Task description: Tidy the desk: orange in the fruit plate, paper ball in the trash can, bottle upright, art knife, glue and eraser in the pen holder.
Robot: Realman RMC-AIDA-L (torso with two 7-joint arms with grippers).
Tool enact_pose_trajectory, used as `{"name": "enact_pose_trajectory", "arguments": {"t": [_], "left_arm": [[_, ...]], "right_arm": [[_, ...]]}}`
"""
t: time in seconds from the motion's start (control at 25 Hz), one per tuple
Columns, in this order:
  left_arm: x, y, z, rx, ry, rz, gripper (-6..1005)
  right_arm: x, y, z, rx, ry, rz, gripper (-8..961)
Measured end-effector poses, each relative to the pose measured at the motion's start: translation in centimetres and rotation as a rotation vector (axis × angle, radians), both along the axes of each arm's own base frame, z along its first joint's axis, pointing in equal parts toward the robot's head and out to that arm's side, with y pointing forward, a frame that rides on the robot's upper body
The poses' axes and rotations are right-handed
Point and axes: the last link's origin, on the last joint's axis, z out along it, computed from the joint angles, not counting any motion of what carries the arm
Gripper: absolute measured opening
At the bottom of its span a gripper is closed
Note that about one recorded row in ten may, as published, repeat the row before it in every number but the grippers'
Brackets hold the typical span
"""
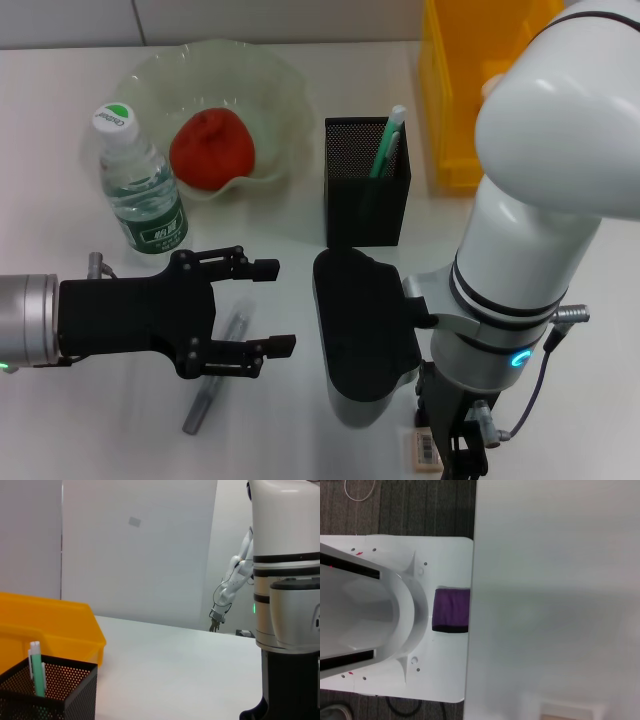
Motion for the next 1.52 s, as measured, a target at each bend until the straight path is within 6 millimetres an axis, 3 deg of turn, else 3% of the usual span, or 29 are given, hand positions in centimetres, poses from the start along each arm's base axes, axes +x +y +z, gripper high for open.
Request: {"name": "enact_pose_trajectory", "arguments": {"t": [0.32,0.52,0.92,1.36,1.52], "left_arm": [[0.0,0.0,0.0,-0.001,-0.001,0.002,815],[-0.1,0.0,0.0,0.001,0.001,0.004,815],[-0.1,0.0,0.1,0.006,-0.002,0.005,815],[0.0,0.1,0.2,0.012,-0.008,0.007,814],[0.0,0.1,0.3,0.035,-0.018,-0.005,814]], "right_arm": [[0.1,-0.1,-0.3,0.000,-0.002,0.011,660],[0.2,-0.2,-0.5,0.001,-0.010,0.021,481],[-0.1,-0.4,-0.2,0.007,0.016,0.015,423],[-0.4,0.0,2.7,0.111,0.120,-0.026,413],[-1.0,0.8,5.5,0.228,0.266,-0.053,413]]}}
